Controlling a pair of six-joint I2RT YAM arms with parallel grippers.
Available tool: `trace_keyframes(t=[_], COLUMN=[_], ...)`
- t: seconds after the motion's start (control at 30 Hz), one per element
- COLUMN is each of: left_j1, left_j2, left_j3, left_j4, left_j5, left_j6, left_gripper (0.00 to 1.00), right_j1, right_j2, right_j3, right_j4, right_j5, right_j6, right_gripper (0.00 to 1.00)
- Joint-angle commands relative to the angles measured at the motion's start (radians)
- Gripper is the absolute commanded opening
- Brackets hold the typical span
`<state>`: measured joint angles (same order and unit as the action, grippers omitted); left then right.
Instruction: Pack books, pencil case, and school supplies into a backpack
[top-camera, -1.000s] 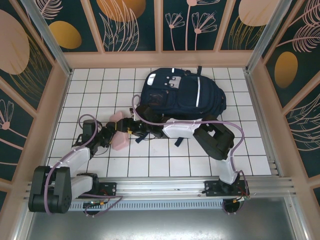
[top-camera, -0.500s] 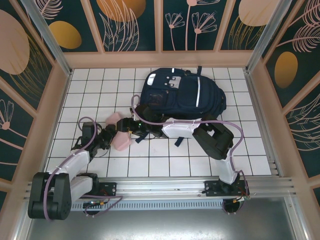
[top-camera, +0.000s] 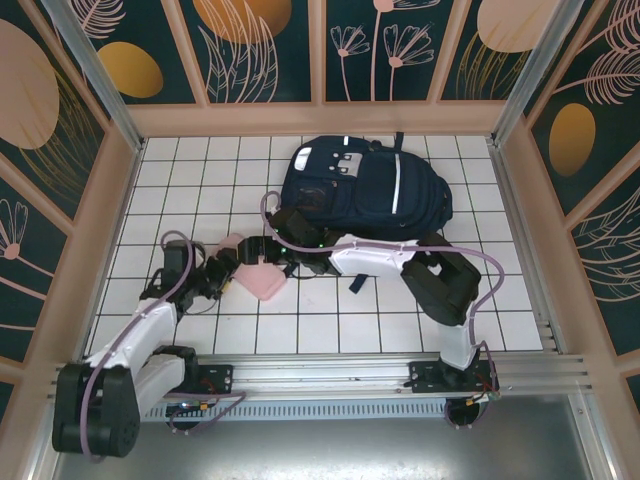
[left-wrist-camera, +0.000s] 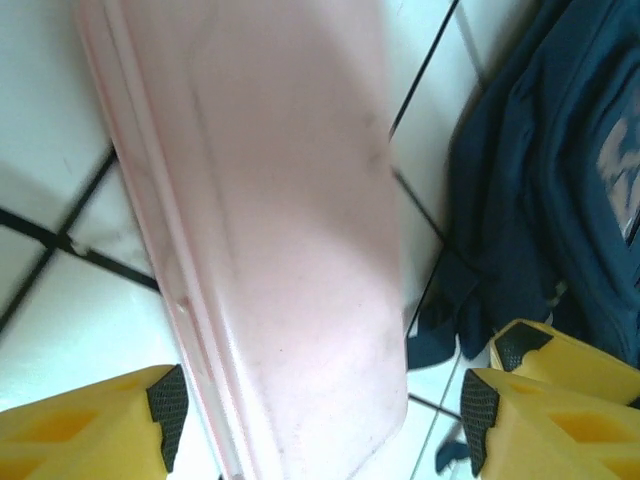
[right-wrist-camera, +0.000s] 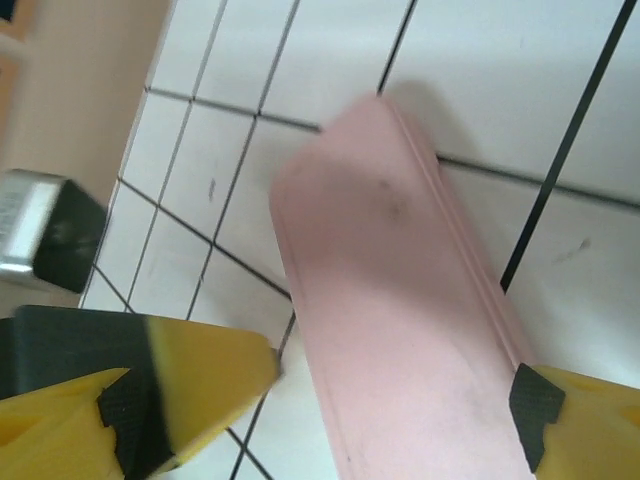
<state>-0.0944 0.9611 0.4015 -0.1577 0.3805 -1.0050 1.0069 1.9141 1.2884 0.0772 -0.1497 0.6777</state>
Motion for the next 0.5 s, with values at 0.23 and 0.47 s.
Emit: trace_keyframes(t=[0.23, 0.47], left_j1=[0.022, 0.022], left_j2=[-0.083, -0.088], left_j3=[0.316, 0.363], left_j4=[-0.405, -0.374], left_j5=[-0.563, -0.523], left_j6=[0.120, 0.143], left_gripper=[0.76, 0.77], right_j1=[0.038, 0.115], right_j2=[0.047, 0.199], right_j3=[0.071, 0.266], right_j4=[-0.290, -0.464], right_j5=[0.062, 0.227], right_j6=[-0.289, -0.406], right_gripper=[0.99, 0.99])
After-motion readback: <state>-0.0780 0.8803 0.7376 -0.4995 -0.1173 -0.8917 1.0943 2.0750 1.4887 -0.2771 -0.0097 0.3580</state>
